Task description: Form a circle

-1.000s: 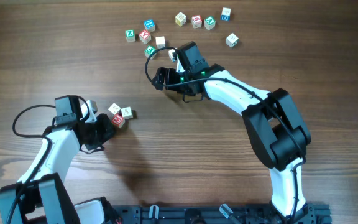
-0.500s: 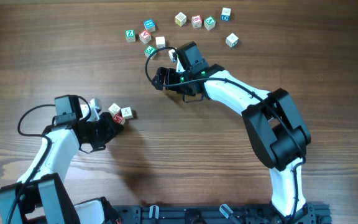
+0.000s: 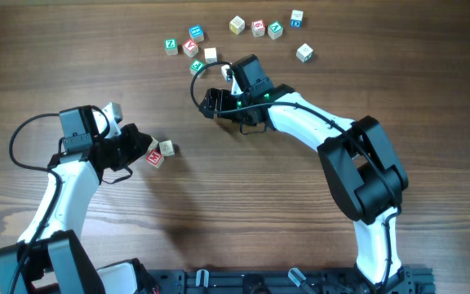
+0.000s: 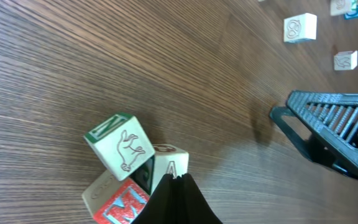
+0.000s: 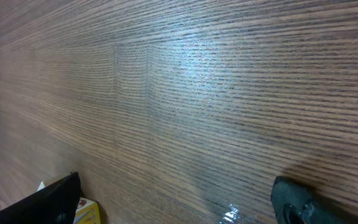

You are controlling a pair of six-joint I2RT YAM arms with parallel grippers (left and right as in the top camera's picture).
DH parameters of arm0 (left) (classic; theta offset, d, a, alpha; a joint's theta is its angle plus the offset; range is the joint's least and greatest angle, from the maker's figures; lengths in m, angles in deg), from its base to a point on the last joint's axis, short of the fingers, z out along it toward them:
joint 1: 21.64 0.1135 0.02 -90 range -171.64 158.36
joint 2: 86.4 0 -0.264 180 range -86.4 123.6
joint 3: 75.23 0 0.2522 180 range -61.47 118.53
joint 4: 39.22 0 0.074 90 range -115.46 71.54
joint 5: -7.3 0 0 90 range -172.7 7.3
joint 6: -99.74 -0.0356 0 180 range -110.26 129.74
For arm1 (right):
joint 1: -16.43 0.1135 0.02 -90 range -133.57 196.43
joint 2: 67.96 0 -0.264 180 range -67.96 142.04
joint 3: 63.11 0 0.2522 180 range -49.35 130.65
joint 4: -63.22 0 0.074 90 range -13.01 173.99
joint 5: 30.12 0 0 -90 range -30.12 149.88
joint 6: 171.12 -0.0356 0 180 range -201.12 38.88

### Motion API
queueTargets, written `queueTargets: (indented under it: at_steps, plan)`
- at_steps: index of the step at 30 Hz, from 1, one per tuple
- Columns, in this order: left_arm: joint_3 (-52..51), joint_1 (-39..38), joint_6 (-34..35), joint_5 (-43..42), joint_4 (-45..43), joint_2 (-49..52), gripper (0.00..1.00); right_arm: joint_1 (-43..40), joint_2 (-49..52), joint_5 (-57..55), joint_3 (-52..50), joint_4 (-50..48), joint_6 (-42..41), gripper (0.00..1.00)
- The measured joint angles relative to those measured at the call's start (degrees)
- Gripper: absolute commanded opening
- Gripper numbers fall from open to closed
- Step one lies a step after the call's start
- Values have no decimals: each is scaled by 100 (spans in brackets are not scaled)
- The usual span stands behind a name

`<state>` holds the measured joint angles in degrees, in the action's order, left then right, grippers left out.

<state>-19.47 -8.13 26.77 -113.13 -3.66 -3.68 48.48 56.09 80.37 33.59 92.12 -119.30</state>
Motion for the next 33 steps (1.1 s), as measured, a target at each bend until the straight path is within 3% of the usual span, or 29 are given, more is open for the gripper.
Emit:
queueTargets:
  at_steps: [11, 33]
  plan:
    - [2, 0, 0, 149, 326, 0, 4, 0, 0, 0, 0, 0, 0, 99]
    - [0, -382, 2, 562, 66, 398, 4, 0, 0, 0, 0, 0, 0, 99]
